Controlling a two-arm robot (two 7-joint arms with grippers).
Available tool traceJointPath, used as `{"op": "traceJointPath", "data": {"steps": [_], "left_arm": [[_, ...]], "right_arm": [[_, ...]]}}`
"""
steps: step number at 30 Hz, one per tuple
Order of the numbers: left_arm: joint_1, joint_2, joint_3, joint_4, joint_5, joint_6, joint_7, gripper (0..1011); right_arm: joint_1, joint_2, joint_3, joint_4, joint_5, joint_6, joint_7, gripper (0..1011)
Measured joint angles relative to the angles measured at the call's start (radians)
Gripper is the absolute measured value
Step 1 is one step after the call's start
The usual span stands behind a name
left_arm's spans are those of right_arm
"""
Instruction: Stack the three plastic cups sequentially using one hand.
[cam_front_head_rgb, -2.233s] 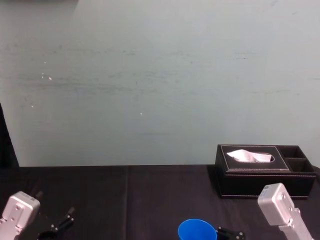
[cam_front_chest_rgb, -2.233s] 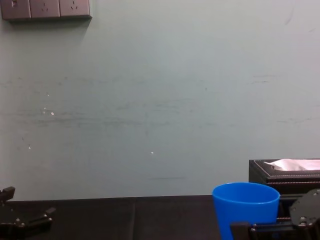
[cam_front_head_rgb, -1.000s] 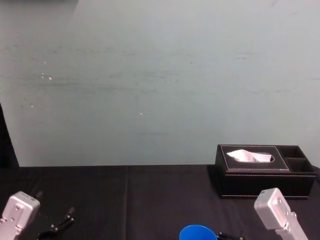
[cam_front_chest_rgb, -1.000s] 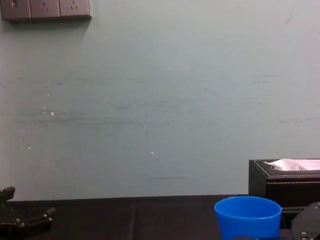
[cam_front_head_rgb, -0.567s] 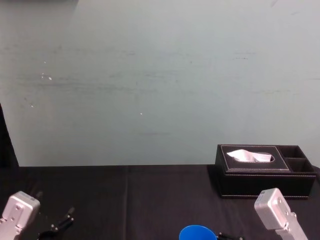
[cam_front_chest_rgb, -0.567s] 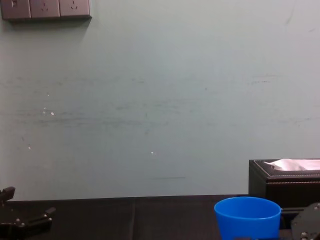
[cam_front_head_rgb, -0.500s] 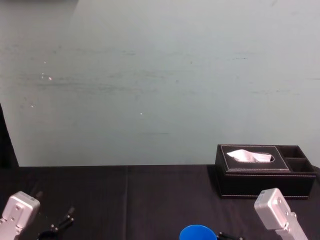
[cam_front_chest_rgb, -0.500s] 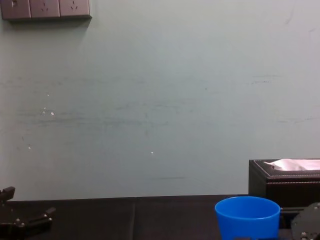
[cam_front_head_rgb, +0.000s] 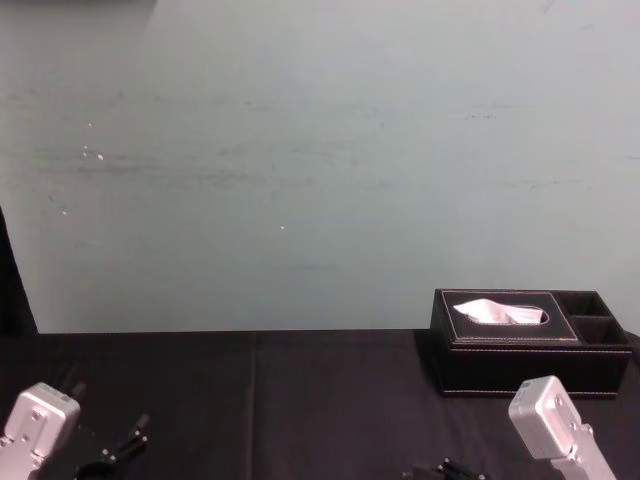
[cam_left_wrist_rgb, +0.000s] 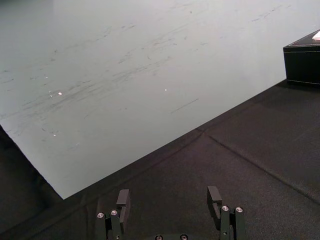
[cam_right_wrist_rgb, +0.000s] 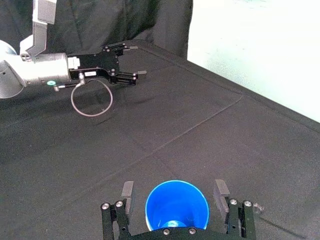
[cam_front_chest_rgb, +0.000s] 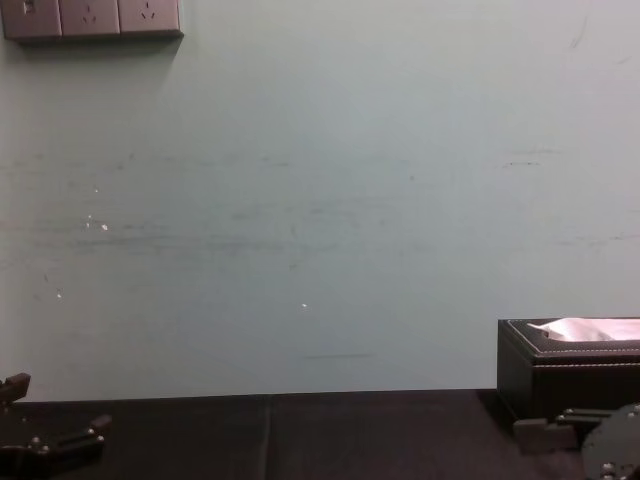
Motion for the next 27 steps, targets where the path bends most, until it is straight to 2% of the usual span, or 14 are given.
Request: {"op": "traceJointPath", "data": {"steps": [10,14,20,26,27], "left_arm": [[0.0,0.0,0.0,0.0,0.0,0.0,0.0,1010],[0.0,0.0,0.0,0.0,0.0,0.0,0.0,1010],[0.0,0.0,0.0,0.0,0.0,0.0,0.0,1010],[0.0,0.0,0.0,0.0,0.0,0.0,0.0,1010],[0.0,0.0,0.0,0.0,0.0,0.0,0.0,1010]], "right_arm": [[-0.003,-0.001,0.005,-0.001,0.003,-0.008,0.0,1000],[-0.024,-0.002,0.038,-0.017,0.024,-0.055,-0.003,1002],[-0.054,0.007,0.072,-0.046,0.044,-0.098,-0.007,1000],[-0.125,0.048,0.128,-0.106,0.074,-0.128,-0.011,1000],[-0.151,0.064,0.147,-0.122,0.082,-0.137,-0.011,1000]]}}
